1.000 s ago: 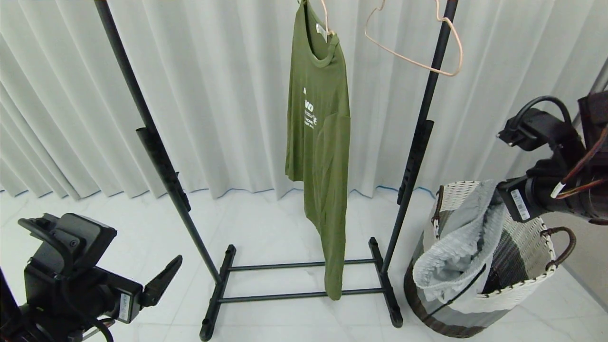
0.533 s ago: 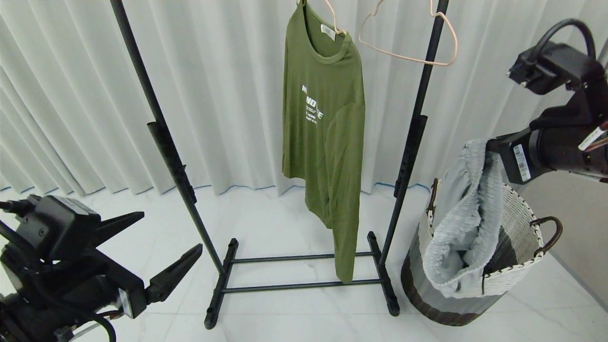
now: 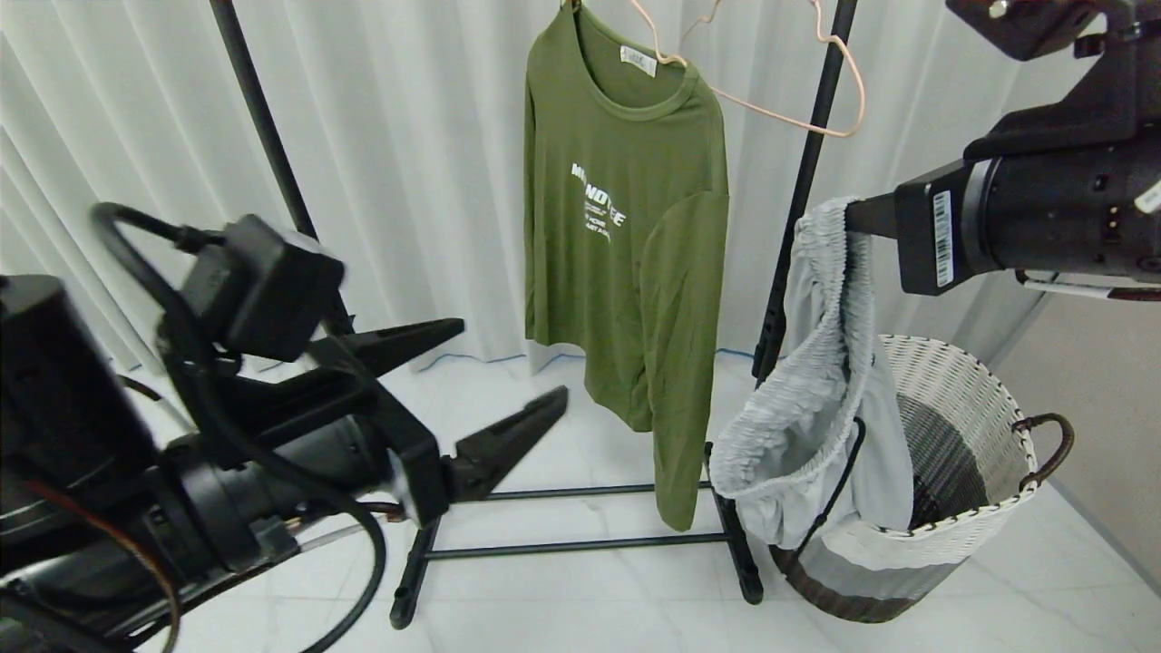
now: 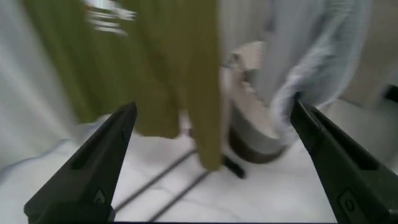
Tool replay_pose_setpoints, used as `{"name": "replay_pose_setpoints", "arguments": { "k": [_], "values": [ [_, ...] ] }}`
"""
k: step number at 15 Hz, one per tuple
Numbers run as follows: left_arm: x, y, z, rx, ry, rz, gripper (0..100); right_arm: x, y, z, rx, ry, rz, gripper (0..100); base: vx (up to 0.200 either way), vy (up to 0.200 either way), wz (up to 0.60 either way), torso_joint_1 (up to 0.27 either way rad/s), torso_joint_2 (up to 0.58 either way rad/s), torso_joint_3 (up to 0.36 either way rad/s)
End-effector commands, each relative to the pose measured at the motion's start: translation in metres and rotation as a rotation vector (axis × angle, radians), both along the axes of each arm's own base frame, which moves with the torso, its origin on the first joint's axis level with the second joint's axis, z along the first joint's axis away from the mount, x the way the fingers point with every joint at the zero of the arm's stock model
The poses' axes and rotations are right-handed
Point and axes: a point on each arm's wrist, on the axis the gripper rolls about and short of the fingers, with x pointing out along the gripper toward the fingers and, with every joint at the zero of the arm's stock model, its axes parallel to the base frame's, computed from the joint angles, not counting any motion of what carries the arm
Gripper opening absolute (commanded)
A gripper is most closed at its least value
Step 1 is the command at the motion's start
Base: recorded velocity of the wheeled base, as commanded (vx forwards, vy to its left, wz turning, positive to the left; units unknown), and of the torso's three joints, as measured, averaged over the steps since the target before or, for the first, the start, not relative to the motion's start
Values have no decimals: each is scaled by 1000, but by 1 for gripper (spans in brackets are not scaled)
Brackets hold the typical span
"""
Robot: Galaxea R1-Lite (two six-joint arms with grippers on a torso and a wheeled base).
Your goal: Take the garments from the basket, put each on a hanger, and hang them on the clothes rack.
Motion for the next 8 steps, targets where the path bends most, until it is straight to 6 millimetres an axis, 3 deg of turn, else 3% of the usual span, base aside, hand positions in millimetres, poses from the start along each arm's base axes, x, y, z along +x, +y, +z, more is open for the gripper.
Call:
{"name": "replay_pose_setpoints", "arguments": {
  "k": [1, 4, 8],
  "values": [
    [12, -41, -17, 59, 84, -96, 100, -7, 14, -2, 4, 13, 59, 0, 0, 0, 0, 0, 0, 0],
    [21, -78, -25, 25, 172, -157, 100, -16, 24, -4, 6, 19, 109, 0, 0, 0, 0, 0, 0, 0],
    [34, -102, -50, 44, 277, -162, 100, -24, 29, -4, 10, 29, 164, 0, 0, 0, 0, 0, 0, 0]
  ]
}}
